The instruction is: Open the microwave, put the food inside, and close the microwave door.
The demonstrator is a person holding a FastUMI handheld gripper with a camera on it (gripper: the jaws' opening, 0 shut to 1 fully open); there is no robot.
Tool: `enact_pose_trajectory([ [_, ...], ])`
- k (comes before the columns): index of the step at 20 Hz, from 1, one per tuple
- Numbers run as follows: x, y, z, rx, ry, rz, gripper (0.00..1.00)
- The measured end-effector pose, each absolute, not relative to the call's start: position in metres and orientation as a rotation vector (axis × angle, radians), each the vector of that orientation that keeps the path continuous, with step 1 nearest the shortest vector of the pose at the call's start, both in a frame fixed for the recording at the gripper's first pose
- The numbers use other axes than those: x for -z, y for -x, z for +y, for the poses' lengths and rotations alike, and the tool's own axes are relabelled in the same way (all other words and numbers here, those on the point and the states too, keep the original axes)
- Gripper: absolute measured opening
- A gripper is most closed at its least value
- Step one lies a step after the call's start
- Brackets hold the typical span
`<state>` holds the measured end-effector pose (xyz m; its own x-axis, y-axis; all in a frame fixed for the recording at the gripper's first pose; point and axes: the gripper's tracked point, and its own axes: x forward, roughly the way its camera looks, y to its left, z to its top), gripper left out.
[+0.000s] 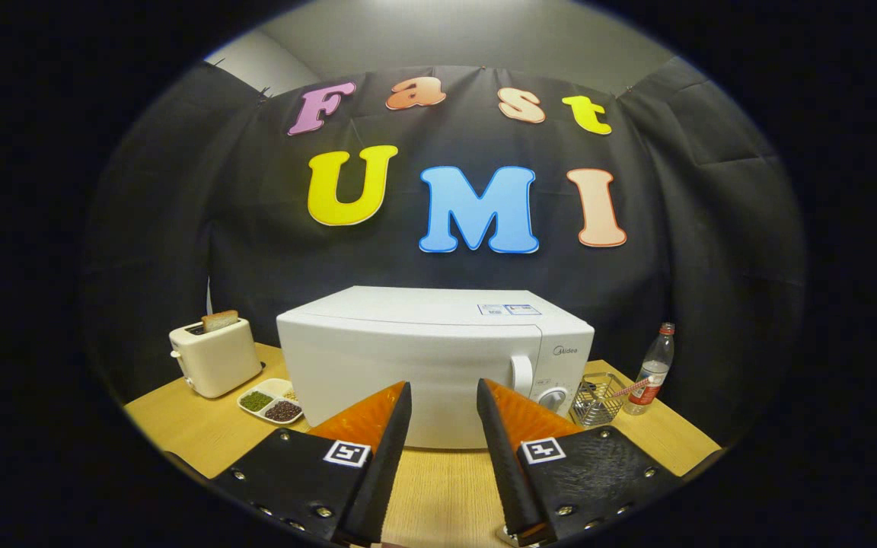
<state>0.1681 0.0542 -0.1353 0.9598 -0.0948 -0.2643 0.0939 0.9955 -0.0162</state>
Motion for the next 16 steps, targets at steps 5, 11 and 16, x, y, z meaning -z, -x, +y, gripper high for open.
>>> enact_pose_trajectory([
  [5, 0.103, -0.127, 0.049, 0.077, -0.08, 0.247, 0.58],
  [11, 0.056, -0.085, 0.041, 0.087, 0.085, 0.18, 0.58],
  [16, -0.007, -0.056, 0.073, -0.012, 0.1, 0.051, 0.56],
])
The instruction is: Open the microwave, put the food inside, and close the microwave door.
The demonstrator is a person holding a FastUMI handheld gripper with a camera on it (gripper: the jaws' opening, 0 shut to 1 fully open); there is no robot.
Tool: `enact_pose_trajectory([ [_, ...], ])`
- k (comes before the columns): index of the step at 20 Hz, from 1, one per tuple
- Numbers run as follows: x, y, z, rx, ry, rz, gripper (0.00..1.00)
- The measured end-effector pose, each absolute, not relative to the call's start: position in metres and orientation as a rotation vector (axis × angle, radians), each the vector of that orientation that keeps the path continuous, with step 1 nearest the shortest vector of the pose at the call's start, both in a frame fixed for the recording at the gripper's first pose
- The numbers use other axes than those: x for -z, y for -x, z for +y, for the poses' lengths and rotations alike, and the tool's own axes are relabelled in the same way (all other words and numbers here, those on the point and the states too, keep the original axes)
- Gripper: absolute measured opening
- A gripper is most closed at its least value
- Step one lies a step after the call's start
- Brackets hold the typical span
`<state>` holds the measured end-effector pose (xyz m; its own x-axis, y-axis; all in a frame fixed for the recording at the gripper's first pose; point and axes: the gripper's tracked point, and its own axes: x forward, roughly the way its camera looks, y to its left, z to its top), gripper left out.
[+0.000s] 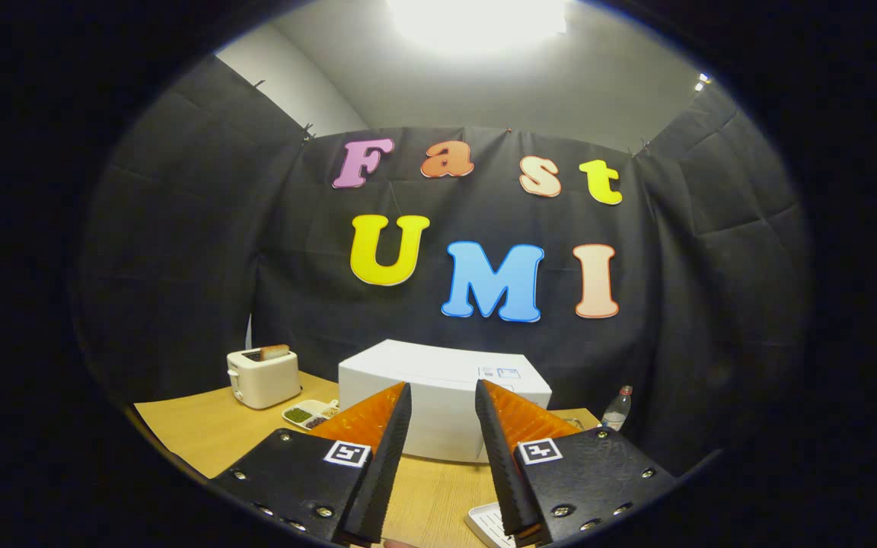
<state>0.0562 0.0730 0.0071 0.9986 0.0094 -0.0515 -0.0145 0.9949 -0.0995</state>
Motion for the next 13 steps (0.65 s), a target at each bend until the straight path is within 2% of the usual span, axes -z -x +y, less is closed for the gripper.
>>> enact_pose_trajectory([
  [4, -0.041, -0.042, 0.059, 0.051, 0.154, -0.018, 0.56],
  [8, -0.024, -0.029, 0.069, 0.004, 0.167, 0.034, 0.56],
  [13, 0.023, -0.022, 0.044, 0.054, 0.175, 0.111, 0.57],
])
